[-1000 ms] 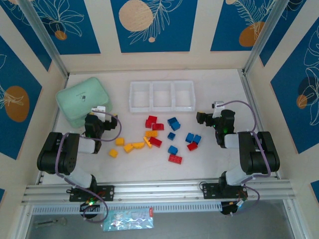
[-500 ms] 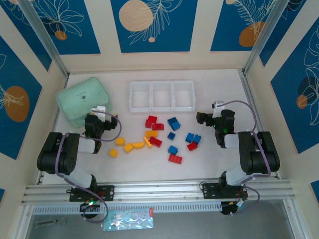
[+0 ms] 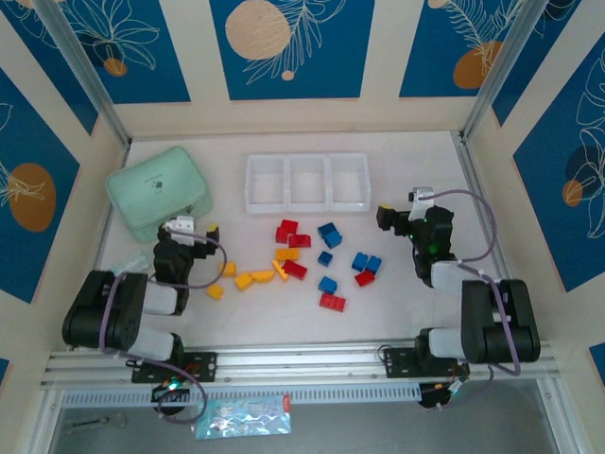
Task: Sort the legos into containers by color
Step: Pick up the lego from the center of the table.
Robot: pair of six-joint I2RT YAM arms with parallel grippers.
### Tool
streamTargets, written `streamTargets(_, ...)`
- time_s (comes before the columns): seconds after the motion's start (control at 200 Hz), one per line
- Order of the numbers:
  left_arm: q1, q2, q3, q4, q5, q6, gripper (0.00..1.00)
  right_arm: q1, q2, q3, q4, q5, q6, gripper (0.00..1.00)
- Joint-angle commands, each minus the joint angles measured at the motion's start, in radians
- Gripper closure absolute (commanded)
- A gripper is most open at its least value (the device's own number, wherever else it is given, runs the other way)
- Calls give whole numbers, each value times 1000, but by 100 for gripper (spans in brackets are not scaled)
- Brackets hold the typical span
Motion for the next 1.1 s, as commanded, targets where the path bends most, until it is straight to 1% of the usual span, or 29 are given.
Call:
streamTargets(0.0,4,-133,44,-171,1,-13,0,-2,-86,26,-139,39,80,1)
streamTargets(0.035,4,-184,58,-252,-3,-28,0,-9,-117,44,-196,49,125,1)
streamTargets(0.11,4,-285,89,-398,-9,-49,0,-27,-168,119,-401,85,268,1)
streamTargets(0.165,4,-340,99,-448,-9,-73,0,-52,-186,172,-514,38,312,1)
streamTargets(0.22,4,-388,107,-503,-6,-130,0,-69,-193,179,-538,3,368,1)
streamTargets(0.28,4,-436,132,-604,-20,-210,0,-102,-202,171,-555,-33,472,1)
streamTargets(0.315,5,-457,143,-643,-25,-249,0,-132,-207,162,-550,-89,521,1)
streamTargets(0.365,6,-478,136,-644,-25,-297,0,-168,-211,150,-533,-183,545,1)
streamTargets(0.46,7,-534,112,-664,-25,-398,0,-165,-224,180,-615,-169,537,1)
streamTargets(0.51,7,-567,127,-725,-20,-448,0,-131,-228,214,-682,-158,515,1)
streamTargets(0.565,7,-593,167,-835,-8,-504,0,-73,-230,260,-769,-106,497,1)
streamTargets(0.63,6,-607,203,-923,64,-511,0,4,-225,300,-831,-71,457,1)
streamTargets(0.695,4,-619,229,-1007,93,-537,0,79,-211,346,-912,-13,444,1)
streamTargets(0.825,2,-648,265,-1143,176,-590,0,191,-169,415,-1028,11,424,1)
streamTargets(0.925,-8,-651,271,-1209,276,-635,0,279,-131,474,-1139,57,393,1)
streamTargets(1.04,-38,-644,279,-1276,322,-695,0,367,-81,524,-1236,84,383,1)
streamTargets(1.095,-66,-641,279,-1291,326,-713,0,390,-42,550,-1276,68,378,1)
